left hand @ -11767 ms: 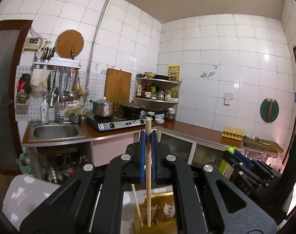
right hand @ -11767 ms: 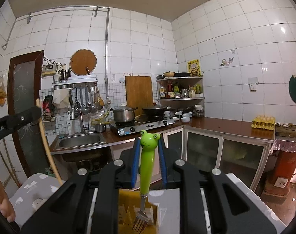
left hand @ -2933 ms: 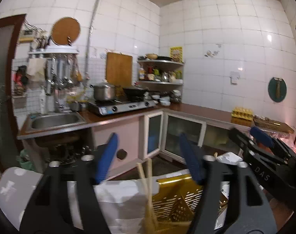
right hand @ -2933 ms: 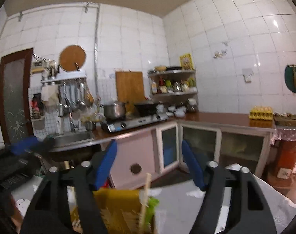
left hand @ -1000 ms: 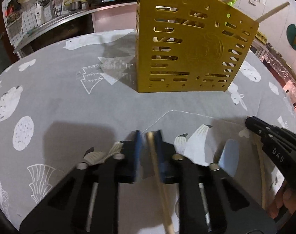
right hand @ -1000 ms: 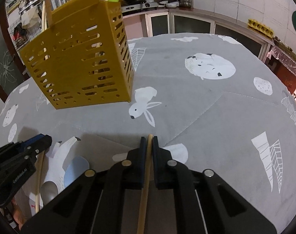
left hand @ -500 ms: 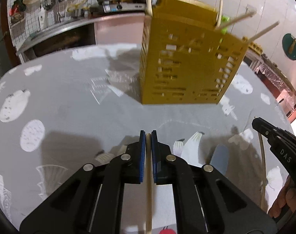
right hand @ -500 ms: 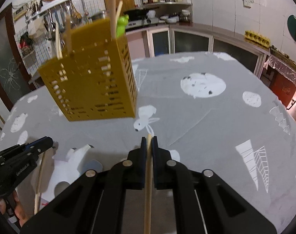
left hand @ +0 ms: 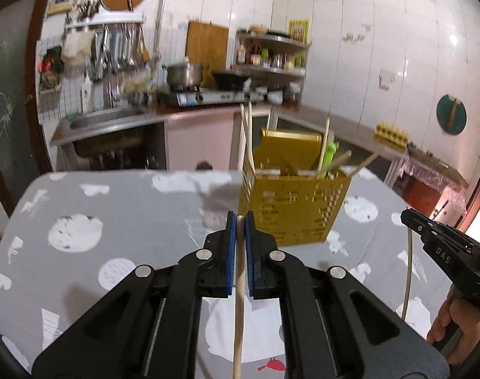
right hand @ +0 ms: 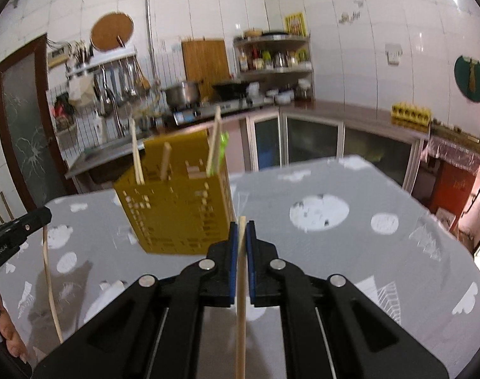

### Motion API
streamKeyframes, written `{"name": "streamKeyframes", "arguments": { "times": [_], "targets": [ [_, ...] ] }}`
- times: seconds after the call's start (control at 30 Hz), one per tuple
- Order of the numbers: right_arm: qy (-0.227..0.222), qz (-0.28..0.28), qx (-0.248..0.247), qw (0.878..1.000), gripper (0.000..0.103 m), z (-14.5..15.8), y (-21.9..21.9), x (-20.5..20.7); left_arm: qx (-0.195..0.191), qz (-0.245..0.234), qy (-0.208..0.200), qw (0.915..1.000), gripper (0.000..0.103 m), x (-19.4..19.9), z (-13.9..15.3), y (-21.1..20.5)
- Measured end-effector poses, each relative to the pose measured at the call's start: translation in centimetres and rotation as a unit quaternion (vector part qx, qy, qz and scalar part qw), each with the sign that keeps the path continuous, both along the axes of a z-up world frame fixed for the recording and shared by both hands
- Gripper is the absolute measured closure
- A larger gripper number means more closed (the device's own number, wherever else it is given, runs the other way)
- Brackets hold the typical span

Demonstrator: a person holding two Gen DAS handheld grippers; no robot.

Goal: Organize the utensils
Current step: 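Lift both chopsticks upright and carry them over the yellow holder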

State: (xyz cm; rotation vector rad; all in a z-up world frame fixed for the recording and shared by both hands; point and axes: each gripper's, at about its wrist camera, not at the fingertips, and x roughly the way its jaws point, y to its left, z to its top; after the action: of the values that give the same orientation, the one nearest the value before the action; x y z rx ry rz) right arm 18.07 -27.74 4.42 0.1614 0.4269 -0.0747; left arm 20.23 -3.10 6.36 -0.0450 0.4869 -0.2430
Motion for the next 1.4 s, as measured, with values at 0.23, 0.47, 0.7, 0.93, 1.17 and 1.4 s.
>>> {"name": "streamKeyframes", "arguments": {
  "times": [0.23,0.47,0.7,0.93,1.17,1.4],
  "targets": [
    [-0.065,0.001,-0.019,0.998,0.098,2.1,1.1,-1.8,-0.013,0.010,-0.051,0.9985,0.099,-1.4,1.2,1.0],
    [-0.087,0.005,-0.015,0.996,0.098,2.1,1.1,-2.4,-0.019,0.016,-0.065,0.9976,0.099,-1.5,1.0,1.7],
    [-0.125,0.006,-0.010,0.992,0.098,3.8,1.0,-3.2,-0.023,0.012,-0.098,0.9948,0.099,-2.3,2.7,1.6],
    [-0.174,0.008,-0.004,0.985,0.098,8.5,0.9,-1.5,-0.041,0.001,-0.145,0.9886,0.099,-0.2,7.9,0.9],
    [-0.214,0.009,-0.019,0.977,0.098,14.1,1.3,2.2,-0.080,-0.009,-0.185,0.9794,0.099,4.4,13.8,-0.7],
    [-0.230,0.011,-0.017,0.973,0.098,16.7,1.1,7.1,-0.083,-0.011,-0.220,0.9718,0.099,9.2,15.6,-3.5]
  ]
}}
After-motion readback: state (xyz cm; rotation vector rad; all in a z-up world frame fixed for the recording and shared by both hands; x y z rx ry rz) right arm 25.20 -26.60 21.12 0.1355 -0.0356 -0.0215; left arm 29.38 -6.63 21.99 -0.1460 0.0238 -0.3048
